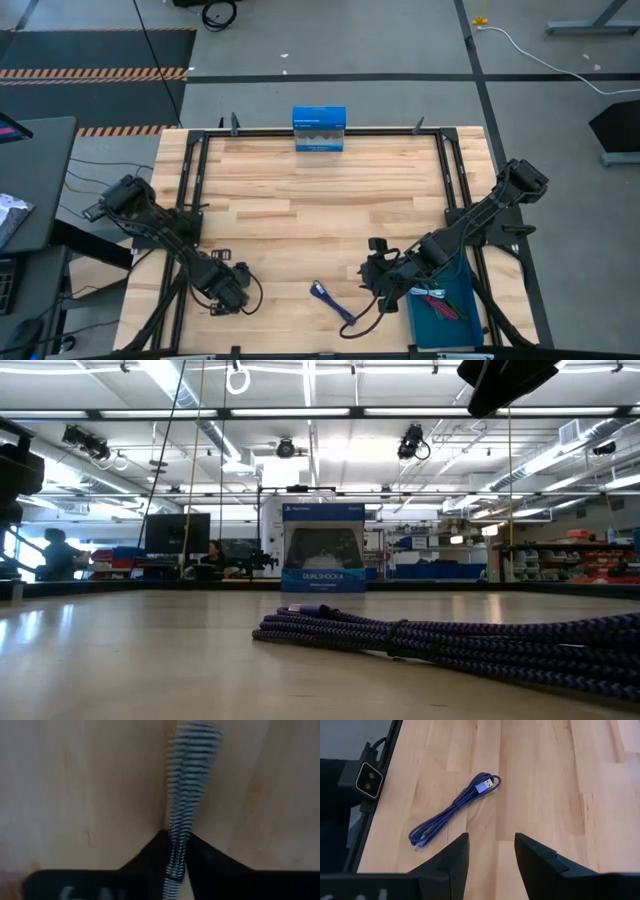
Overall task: Pick and place USB-C Cables
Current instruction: Put the white USB cable into the blue bin
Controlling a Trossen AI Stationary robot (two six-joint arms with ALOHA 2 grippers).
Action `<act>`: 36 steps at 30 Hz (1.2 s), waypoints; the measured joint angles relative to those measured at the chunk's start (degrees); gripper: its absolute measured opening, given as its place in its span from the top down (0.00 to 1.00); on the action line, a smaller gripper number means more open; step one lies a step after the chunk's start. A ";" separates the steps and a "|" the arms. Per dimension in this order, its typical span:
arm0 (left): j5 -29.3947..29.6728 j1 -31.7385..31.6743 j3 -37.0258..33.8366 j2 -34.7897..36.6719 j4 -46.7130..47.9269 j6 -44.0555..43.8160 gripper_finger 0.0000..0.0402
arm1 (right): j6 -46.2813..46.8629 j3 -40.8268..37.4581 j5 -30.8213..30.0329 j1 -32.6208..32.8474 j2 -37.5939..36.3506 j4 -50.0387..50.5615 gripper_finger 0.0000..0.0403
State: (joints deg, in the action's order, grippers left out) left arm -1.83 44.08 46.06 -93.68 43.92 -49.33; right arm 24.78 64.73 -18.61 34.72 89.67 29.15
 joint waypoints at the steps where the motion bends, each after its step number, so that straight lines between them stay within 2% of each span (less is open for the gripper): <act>1: -0.10 -0.18 0.48 -0.09 0.19 -0.40 0.90 | -0.60 0.00 0.00 -0.01 0.00 0.00 0.59; 2: -0.10 -0.41 1.03 -0.16 0.36 -0.45 0.93 | -1.12 0.00 0.02 -0.10 0.00 0.02 0.59; 5: 0.69 -1.62 2.79 -0.38 1.39 -0.62 0.95 | -2.34 0.00 0.02 -0.37 0.00 0.06 0.59; 12: 11.67 -5.65 7.88 -0.47 1.54 -0.69 0.95 | -5.75 -0.02 -0.15 -0.83 0.00 1.36 0.59; 18: 24.20 -7.87 10.82 -0.31 -4.11 2.44 0.95 | -3.82 -0.02 -3.46 -0.87 -1.70 5.02 0.59; 22: 27.00 -9.43 10.75 -0.29 -11.90 5.32 0.95 | 0.42 -0.02 -5.65 -0.04 -5.00 7.28 0.59; 26: 29.76 -11.35 10.73 -0.29 -20.91 10.76 0.95 | 3.60 -0.02 -11.73 2.11 -8.86 8.79 0.59; 30: 36.59 -12.71 10.75 -0.29 -31.80 18.81 0.93 | 7.57 -0.02 -20.55 5.35 -12.82 10.03 0.59; 36: 35.64 -16.56 10.75 -0.27 -47.86 28.35 0.95 | 14.03 0.00 -31.93 11.34 -16.96 13.86 0.59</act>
State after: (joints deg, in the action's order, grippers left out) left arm 33.81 27.52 56.82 -93.95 -3.93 -20.98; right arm 38.82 64.73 -50.54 46.06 72.71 43.01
